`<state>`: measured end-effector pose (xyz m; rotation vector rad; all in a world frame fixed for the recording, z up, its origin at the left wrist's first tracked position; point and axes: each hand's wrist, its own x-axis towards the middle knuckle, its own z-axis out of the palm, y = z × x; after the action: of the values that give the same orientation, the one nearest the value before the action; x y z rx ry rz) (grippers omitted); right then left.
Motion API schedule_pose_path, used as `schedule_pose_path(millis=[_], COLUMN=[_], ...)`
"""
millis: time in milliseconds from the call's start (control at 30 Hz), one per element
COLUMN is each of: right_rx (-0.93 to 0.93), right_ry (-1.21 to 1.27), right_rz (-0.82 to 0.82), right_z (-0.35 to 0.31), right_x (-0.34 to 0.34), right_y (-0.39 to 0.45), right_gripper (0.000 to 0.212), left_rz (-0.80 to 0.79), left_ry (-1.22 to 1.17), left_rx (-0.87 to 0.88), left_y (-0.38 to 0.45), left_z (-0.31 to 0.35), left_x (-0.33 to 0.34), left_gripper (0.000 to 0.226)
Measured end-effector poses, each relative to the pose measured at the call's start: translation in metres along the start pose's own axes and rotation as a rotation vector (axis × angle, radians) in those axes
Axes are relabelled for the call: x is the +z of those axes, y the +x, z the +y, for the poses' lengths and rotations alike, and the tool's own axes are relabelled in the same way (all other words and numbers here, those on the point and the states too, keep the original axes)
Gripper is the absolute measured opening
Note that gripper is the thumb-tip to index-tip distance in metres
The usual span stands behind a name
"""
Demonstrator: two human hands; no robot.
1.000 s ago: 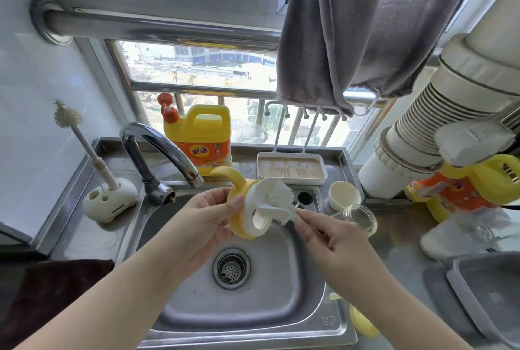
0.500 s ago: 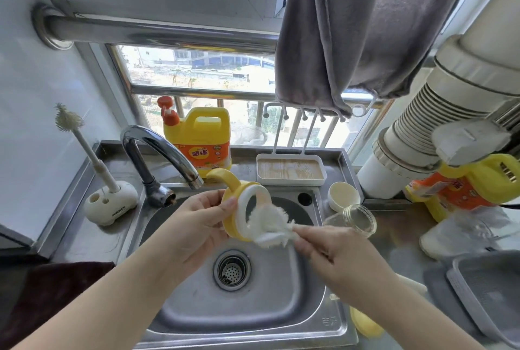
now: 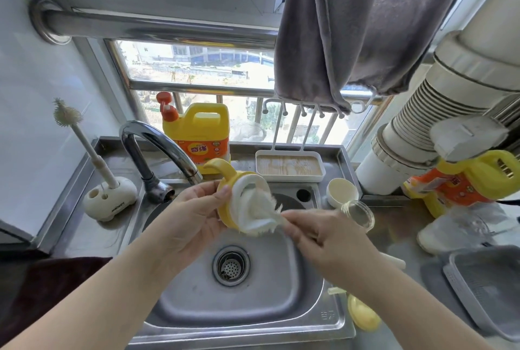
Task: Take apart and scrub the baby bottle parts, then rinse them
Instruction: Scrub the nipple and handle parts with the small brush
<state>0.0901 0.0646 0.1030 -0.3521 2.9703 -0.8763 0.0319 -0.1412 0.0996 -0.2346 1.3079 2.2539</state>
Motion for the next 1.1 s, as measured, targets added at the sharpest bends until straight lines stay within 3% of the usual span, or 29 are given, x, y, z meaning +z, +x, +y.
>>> schedule_pose_path(millis=[67,200,333,433,533,633,733,900,1000,1100], right_rx=[-0.005,0.082,-0.048,0.025,0.044,-0.046,0.045,0.297,0.354,0.366], right_ry=[-0.031,0.051,-0.010,-0.085,0.002,0.033,-0.022,0.325,0.416,0.755], right_rz=[-0.038,0.087,-0.006,-0.031,0.066,0.013,-0.036,0.025,-0.060,-0.214], right_z=[0.003,0.010,-0.006,0.007,0.005,-0.005,0.012,0.025,0.017,0.006], right_x=[-0.002,-0.018,-0.008,-0.017,-0.025,-0.014,-0.009,-0.030,-0.027,-0.012], right_y=[-0.006,0.003,0.002,-0.001,0.009,0.008,-0.004,0.003,0.016,0.024], right_gripper=[0.051,0.023,0.032,0.030,0.022,0.033,0.040,0.010,0.013,0.017], left_rz=[-0.005,-0.013,-0.007,-0.007,-0.034,-0.067,-0.091,-0.193,-0.235,-0.281], left_ry=[0.024,0.068,-0.005,0.014,0.025,-0.030,0.058,0.482,0.694,0.744], left_rx=[0.001,-0.023,-0.026,-0.012,-0.024,-0.014,0.038,0.140,0.123,0.052], left_y=[-0.001,-0.002,0.001,-0.001,-0.003,-0.002,-0.002,-0.008,-0.011,-0.014], left_z=[0.002,-0.003,-0.003,0.000,-0.005,-0.004,-0.002,0.000,0.003,0.006], left_x=[-0.003,-0.004,-0.003,-0.006,-0.002,-0.002,-0.014,-0.029,-0.030,-0.029], left_gripper=[0.025,0.023,0.021,0.020,0.019,0.020,0.014,0.042,0.033,0.029])
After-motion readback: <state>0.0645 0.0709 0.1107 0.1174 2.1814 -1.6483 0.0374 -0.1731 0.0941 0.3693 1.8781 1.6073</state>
